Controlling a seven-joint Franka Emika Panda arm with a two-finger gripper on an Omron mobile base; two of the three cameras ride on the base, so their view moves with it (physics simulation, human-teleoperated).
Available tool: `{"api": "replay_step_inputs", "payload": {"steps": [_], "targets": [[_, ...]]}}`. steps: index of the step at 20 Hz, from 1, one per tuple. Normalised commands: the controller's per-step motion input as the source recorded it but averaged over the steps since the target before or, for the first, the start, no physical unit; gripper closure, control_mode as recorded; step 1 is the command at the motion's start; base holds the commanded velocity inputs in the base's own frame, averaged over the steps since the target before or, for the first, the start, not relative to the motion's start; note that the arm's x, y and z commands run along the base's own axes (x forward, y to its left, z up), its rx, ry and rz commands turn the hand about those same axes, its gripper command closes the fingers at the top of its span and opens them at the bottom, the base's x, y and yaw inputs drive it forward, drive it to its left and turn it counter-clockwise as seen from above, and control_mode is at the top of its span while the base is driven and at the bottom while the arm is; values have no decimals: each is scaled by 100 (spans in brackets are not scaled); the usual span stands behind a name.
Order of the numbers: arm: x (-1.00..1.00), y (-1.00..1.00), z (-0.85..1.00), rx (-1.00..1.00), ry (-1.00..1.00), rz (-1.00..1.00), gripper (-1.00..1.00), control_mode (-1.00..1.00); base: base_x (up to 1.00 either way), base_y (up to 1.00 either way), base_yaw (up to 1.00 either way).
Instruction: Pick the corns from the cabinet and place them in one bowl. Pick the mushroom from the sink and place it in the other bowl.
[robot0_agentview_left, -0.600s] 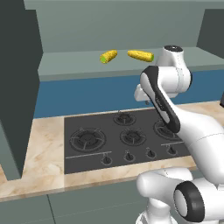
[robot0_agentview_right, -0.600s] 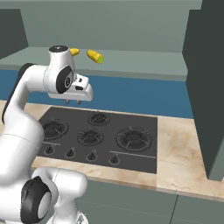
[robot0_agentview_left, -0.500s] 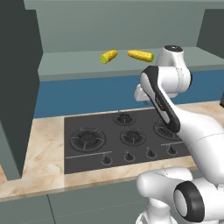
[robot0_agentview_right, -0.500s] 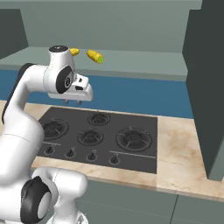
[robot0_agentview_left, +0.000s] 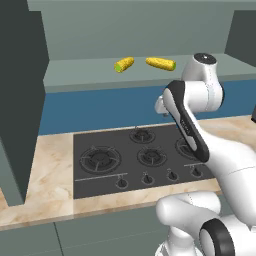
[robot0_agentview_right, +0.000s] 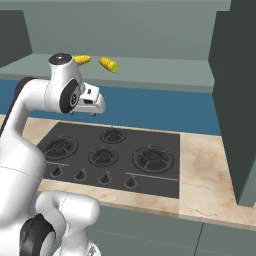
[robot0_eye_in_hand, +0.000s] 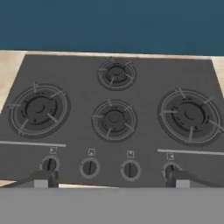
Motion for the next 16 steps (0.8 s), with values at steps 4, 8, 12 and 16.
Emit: {"api": "replay_step_inputs", "payload": {"steps": [4, 8, 12, 16], "targets": [[0, -5, 23, 2, -19, 3, -100, -100, 0, 0, 0], [0, -5, 30, 6, -11, 5, -100, -100, 0, 0, 0], [2, -7, 36, 2, -3, 2, -100, -100, 0, 0, 0], [4, -9, 35, 0, -2, 2, -100, -100, 0, 0, 0]]}}
